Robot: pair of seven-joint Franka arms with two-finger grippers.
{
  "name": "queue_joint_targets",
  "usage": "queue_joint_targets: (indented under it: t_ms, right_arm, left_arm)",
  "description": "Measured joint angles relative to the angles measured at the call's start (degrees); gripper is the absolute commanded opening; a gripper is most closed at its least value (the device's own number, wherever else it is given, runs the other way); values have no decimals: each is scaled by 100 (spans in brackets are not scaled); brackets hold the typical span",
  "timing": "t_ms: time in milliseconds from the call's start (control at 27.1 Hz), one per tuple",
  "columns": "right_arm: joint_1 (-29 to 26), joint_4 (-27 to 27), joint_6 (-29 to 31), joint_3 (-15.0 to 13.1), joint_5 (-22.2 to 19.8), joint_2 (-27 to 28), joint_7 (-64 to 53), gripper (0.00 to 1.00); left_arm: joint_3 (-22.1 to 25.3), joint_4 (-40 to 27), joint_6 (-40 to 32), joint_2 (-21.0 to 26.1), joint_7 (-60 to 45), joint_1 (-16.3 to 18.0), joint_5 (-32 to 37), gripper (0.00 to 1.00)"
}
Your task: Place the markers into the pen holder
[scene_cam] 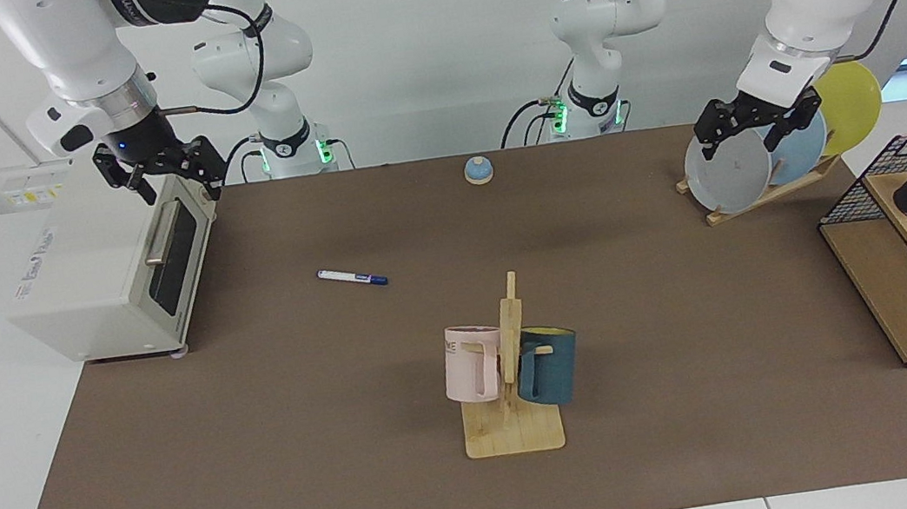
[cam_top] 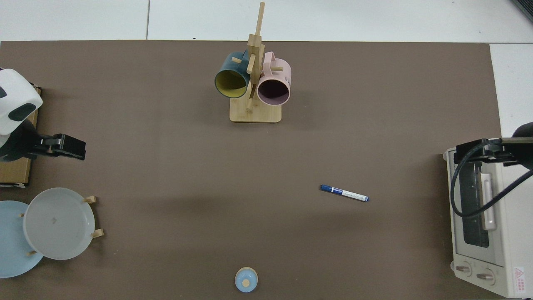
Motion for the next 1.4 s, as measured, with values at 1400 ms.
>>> queue_joint_targets:
  t_ms: [1400]
  right_arm:
    - [-28, -173, 261, -26, 235, -8, 1502, 100]
  left_arm:
    - [5, -123, 291, 90, 121, 0, 0, 100]
